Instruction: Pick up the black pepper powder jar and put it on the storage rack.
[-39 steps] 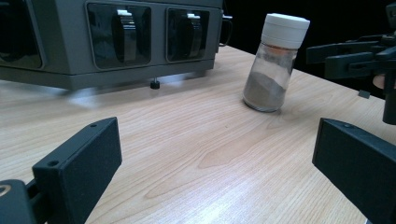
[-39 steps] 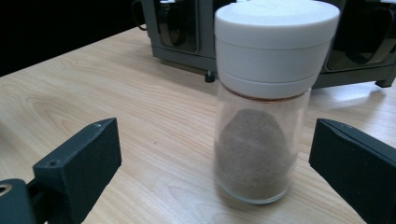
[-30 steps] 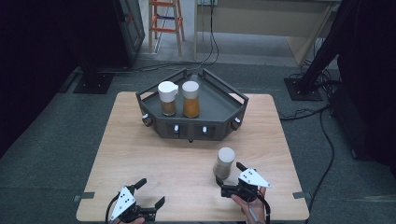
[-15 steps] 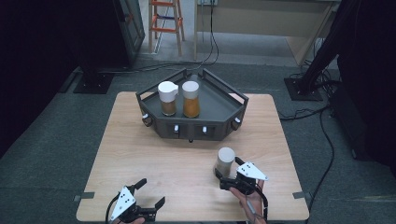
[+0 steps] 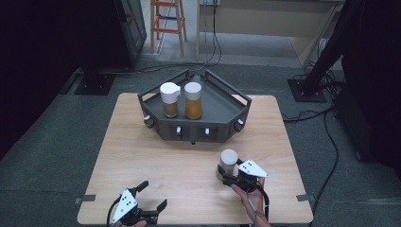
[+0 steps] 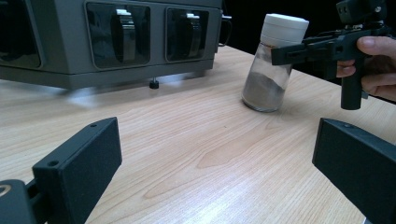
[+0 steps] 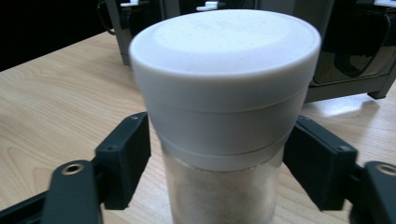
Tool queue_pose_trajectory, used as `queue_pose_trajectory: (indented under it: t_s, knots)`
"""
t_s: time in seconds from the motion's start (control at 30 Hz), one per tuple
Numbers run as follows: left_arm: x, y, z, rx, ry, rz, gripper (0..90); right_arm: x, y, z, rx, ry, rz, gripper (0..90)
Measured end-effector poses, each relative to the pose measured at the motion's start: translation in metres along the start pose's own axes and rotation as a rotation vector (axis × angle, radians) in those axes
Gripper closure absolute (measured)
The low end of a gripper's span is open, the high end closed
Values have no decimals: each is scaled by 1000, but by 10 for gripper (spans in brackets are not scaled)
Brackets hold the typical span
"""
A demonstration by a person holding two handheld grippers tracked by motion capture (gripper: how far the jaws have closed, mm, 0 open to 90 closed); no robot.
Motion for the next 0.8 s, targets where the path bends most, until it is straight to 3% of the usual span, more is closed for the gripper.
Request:
queue_pose_trajectory:
  t_s: [0.13,0.37,0.8]
  knots:
    - [0,0,0,-1,-1,0,12,0,-2,2,2,0,1,323]
    - [0,0,0,-3,-3,0,12,-3,4,-1,27,-18,-62,346]
    - [0,0,0,-3,0,-2,12,-12,3,-2,23,-22,-57,349]
Point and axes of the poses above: each handheld gripper's, and its own axes: z roughly forward along the jaws, x roughly out of its underside, y roughly to its left, the point moved 4 cm from there along z, roughly forward along the jaws, and after that the axes turned 9 degrees about x, right-handed, at the moved point
